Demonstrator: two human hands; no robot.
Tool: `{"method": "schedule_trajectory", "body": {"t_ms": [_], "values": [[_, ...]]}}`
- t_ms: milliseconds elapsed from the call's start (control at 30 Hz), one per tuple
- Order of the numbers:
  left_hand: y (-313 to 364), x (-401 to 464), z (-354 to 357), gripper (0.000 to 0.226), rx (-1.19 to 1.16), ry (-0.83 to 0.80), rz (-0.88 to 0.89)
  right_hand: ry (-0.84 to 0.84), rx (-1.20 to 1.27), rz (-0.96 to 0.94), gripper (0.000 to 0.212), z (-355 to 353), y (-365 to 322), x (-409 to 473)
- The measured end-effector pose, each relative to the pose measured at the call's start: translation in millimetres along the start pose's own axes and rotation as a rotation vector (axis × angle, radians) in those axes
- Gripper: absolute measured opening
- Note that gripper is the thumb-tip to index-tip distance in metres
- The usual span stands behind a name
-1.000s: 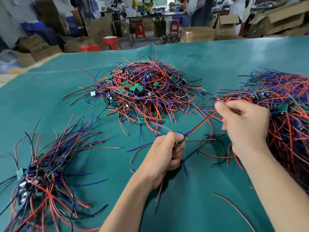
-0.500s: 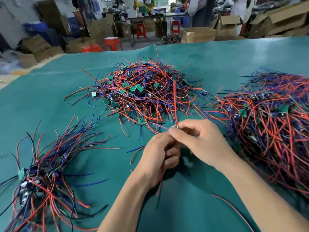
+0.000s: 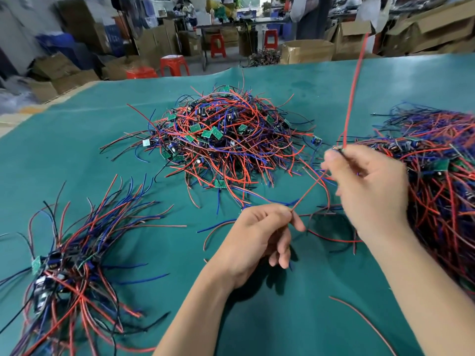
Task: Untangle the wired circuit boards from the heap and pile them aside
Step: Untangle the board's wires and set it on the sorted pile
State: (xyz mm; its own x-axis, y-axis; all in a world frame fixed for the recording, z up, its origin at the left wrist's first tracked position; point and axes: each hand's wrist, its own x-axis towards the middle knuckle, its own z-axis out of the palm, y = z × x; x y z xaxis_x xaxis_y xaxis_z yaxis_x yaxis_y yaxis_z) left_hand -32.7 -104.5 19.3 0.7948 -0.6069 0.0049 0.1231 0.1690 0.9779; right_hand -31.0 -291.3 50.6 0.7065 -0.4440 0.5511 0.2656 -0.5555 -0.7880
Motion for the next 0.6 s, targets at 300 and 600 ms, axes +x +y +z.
{"method": "schedule_trajectory", "body": {"t_ms": [300, 600], "values": [[-1, 2, -3, 0.021, -0.072, 0.120, -0.033, 0.222, -0.467, 0.150, 0.073, -52, 32, 31], [-2, 4, -2, 0.021, -0.067, 0.138, -0.033, -0.492, -0.429, -0.192, 0.039, 15, -9, -22]]}}
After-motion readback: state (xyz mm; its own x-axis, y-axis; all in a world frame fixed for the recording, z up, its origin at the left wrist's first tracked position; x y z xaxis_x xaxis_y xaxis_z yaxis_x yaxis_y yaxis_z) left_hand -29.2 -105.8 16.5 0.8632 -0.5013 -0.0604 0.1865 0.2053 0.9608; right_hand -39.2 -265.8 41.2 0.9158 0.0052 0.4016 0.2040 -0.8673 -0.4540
